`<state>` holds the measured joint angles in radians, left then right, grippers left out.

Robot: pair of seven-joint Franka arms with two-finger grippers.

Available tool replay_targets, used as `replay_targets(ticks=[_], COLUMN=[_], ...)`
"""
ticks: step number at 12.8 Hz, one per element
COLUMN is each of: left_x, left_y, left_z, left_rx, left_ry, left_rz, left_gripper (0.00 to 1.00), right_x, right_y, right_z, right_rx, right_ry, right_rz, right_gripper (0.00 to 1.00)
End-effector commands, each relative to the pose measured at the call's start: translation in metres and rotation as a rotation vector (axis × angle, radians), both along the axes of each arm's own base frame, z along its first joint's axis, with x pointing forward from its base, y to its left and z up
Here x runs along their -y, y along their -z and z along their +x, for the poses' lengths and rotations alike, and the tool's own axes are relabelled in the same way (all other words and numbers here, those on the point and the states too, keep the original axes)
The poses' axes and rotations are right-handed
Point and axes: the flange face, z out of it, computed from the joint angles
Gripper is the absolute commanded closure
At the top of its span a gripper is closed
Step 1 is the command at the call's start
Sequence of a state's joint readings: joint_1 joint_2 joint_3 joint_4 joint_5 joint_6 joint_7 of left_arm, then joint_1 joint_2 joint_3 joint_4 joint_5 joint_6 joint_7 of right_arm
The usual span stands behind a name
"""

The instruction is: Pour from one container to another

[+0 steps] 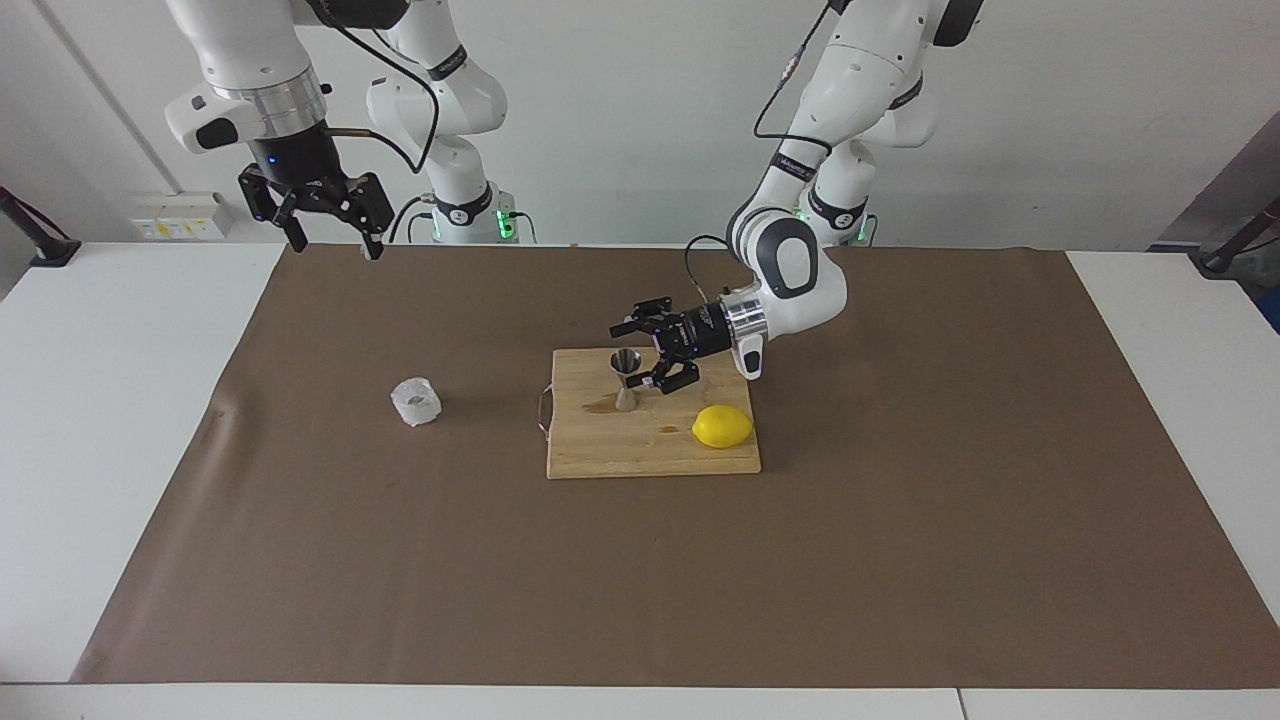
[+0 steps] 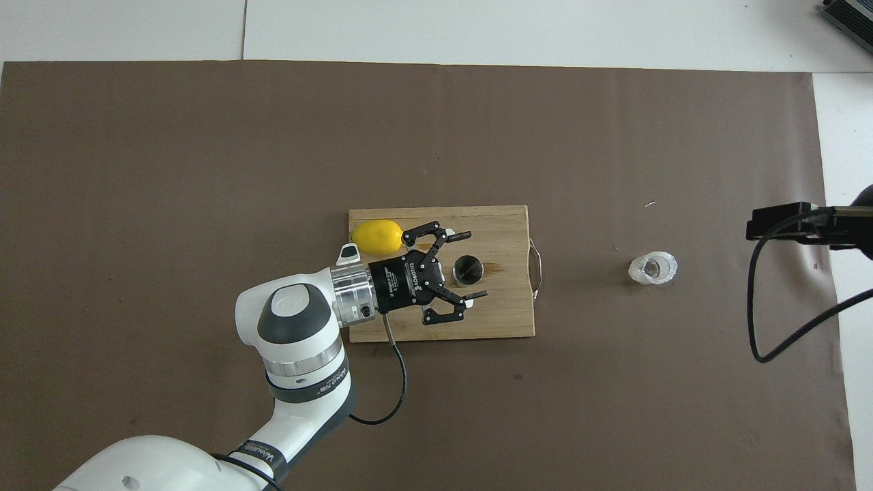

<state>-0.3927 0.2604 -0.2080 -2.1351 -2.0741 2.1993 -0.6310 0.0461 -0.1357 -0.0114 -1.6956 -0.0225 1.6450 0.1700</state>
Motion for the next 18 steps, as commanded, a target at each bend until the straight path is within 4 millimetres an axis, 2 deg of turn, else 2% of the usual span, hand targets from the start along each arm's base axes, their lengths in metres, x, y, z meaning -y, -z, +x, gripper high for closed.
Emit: replay_targets(ticks=[1,4,7,11,13,16,18], left_x=[-0.015,-0.052,-0.084,-0.104,-0.108,-0.13,-0.16], left_y=[-0.036,-0.068,-0.086,-0.128,-0.145,-0.164,-0.177], left_z=[0.016,0.042,0.055,0.079,0.083,0.097,0.105], left_rx=[0.015,0.114,0.292,0.608,0.782,1.02,1.114], left_ry=[0.03,0.14,0.294,0.551,0.698,0.932,1.086], left_rz=[-0.015,0.161,0.4,0.757,0.875,1.051,1.151], left_gripper=[0.0,0.0,0.0,0.0,0.0,0.0,0.0], right_x=[0.002,0.002,0.002,0.002,0.002,0.002,0.006], right_y=[-0.004,-0.004,-0.004,-0.004,-0.004,-0.004,-0.006], right_z=[-0.004,-0.004,-0.004,-0.004,-0.004,-0.004,-0.005], right_rx=[-0.003,-0.003,-0.003,-0.003,-0.003,-0.003,-0.001], right_ry=[0.003,0.003,0.003,0.003,0.003,0.001,0.013], right_rz=[0.02,0.02,0.02,0.02,0.02,0.02,0.021], right_gripper=[0.0,0.0,0.0,0.0,0.0,0.0,0.0])
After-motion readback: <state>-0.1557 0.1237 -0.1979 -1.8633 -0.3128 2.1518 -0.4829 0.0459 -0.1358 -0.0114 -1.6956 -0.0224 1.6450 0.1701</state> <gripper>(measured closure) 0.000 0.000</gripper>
